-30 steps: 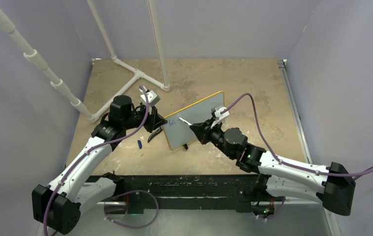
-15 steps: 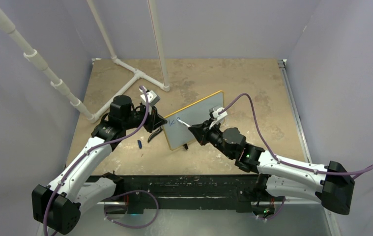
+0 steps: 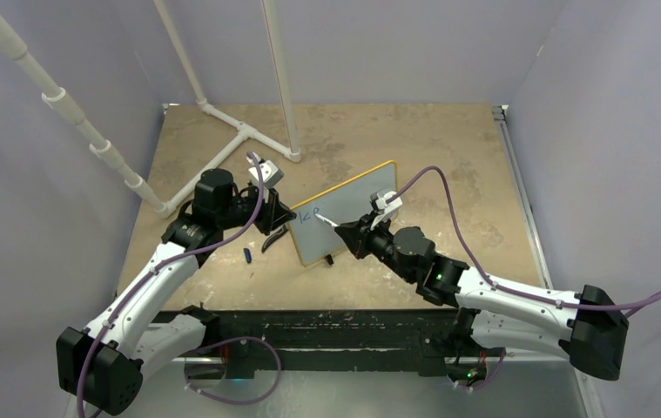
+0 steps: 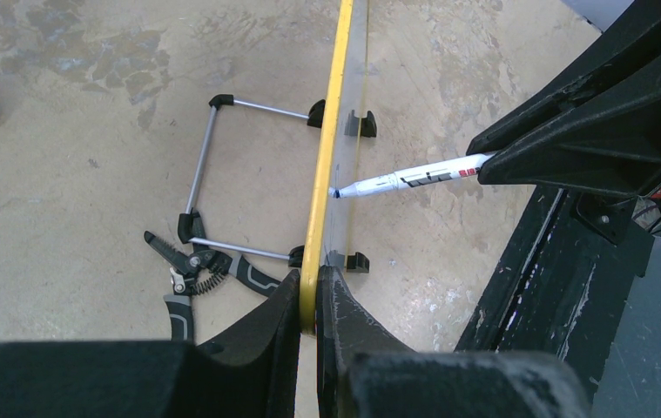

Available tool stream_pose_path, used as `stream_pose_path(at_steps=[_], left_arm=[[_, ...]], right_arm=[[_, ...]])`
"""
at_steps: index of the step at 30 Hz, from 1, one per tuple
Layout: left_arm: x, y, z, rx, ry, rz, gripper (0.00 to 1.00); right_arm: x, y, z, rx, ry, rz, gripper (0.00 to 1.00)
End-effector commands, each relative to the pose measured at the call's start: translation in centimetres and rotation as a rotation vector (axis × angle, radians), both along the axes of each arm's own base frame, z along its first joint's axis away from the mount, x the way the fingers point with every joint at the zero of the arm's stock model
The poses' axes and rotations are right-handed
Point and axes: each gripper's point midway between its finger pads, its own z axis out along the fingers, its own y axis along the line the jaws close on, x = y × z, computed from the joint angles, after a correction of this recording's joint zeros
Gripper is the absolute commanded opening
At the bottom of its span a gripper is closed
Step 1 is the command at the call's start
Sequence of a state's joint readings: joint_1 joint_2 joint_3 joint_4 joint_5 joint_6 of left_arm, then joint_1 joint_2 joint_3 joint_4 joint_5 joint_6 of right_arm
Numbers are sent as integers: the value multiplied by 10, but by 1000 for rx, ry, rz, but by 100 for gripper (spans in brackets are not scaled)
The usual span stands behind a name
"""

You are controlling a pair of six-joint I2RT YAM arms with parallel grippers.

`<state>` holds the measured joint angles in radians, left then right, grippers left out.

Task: Write a sentence on the whiteboard

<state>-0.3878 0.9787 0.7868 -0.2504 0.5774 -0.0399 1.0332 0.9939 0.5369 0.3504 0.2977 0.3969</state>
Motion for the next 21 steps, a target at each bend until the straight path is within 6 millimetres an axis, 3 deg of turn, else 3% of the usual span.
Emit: stream_pose_path(at_steps=[1, 11, 21], left_arm=[[2, 0, 11, -9, -62, -9, 0], [2, 1, 12, -8, -63, -6, 0], [2, 1, 10, -6, -61, -4, 0]], right_arm=[[5, -6, -3, -12, 10, -40, 0], [6, -8, -8, -26, 20, -54, 0], [10, -15, 9, 18, -5, -97, 0]])
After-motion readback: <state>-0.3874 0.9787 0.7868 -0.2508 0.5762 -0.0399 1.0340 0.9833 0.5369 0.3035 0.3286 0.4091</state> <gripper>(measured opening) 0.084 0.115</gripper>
